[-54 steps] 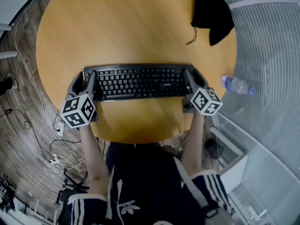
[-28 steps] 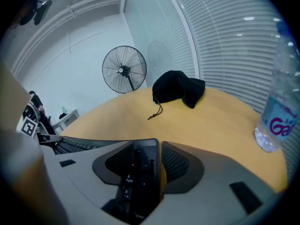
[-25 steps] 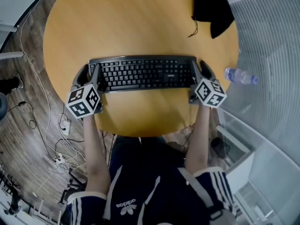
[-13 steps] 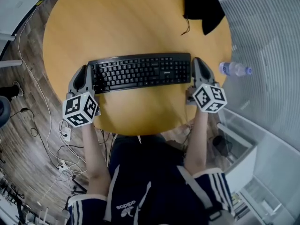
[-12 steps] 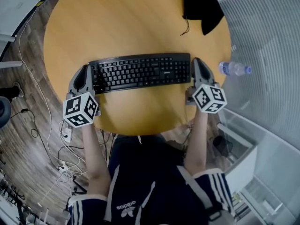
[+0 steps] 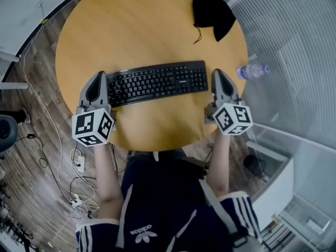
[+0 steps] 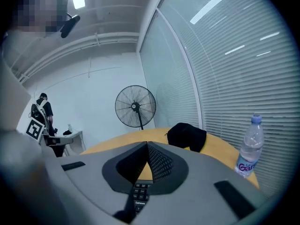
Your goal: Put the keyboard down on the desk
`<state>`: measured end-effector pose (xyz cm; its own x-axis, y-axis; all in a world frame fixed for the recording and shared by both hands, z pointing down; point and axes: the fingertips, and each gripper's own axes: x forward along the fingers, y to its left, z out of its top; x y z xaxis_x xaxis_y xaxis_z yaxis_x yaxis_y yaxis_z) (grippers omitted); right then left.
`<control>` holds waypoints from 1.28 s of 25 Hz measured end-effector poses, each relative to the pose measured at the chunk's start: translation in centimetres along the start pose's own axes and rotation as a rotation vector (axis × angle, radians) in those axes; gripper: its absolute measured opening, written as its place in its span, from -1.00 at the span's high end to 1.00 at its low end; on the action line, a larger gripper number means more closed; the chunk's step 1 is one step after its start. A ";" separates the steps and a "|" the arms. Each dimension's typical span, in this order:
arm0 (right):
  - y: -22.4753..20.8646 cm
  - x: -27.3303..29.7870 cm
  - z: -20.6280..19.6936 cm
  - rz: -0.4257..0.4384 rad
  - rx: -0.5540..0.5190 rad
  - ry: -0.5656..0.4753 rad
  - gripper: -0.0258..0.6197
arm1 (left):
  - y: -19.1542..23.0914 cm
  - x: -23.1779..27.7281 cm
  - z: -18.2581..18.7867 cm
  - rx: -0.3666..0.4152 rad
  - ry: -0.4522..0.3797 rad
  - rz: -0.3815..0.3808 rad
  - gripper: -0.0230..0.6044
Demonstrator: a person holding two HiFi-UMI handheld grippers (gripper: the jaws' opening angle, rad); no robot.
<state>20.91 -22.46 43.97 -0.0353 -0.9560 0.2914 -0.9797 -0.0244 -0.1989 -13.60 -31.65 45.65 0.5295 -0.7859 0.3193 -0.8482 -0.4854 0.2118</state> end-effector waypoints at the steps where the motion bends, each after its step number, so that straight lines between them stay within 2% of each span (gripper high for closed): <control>1: 0.3 -0.5 0.8 0.003 -0.002 -0.017 0.91 | -0.4 -0.4 0.8 0.005 -0.019 -0.005 0.92; 7: 1.2 -4.7 5.7 0.020 -0.016 -0.127 0.91 | -3.6 -3.6 5.6 0.056 -0.138 -0.023 0.92; 13: 1.3 -9.9 9.6 0.064 -0.034 -0.210 0.91 | -8.6 -8.3 10.5 0.101 -0.282 -0.031 0.92; 17: 1.5 -13.0 11.4 0.092 -0.057 -0.254 0.91 | -12.3 -11.4 12.4 0.151 -0.357 -0.054 0.92; 23: 3.2 -17.3 12.3 0.147 -0.088 -0.284 0.91 | -15.0 -16.2 13.1 0.159 -0.415 -0.059 0.92; 32: 5.4 -21.5 11.3 0.193 -0.124 -0.284 0.91 | -16.0 -19.5 11.5 0.122 -0.423 -0.026 0.92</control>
<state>18.58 -5.39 26.03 -0.1832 -0.9829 -0.0159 -0.9774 0.1839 -0.1046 -10.54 -12.93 25.43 0.5210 -0.8482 -0.0961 -0.8433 -0.5288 0.0956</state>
